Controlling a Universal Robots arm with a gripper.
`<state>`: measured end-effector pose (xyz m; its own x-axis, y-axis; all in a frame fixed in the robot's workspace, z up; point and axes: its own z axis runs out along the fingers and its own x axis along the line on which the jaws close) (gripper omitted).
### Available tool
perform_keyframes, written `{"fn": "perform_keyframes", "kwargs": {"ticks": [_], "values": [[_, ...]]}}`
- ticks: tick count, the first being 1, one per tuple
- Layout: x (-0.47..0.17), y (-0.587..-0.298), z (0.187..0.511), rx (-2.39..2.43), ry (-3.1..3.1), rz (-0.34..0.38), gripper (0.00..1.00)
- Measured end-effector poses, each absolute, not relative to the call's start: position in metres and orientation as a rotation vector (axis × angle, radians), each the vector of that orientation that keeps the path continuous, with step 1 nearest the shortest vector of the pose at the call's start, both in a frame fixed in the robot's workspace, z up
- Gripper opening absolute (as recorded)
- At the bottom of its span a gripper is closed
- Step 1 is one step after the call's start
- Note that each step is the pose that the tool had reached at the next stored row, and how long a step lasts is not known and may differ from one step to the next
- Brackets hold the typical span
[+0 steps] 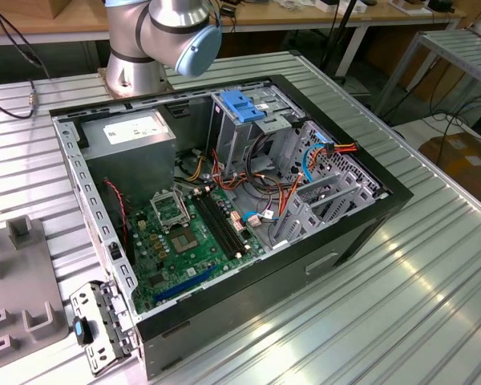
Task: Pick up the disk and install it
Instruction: 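Pick up the disk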
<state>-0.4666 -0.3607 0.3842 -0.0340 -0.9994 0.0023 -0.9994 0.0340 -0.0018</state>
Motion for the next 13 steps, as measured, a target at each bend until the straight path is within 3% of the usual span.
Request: {"fn": "perform_keyframes", "kwargs": {"ticks": [13], "values": [[-0.4666, -0.3606, 0.3906, 2.184, -2.259, 0.003, 0.37]]}}
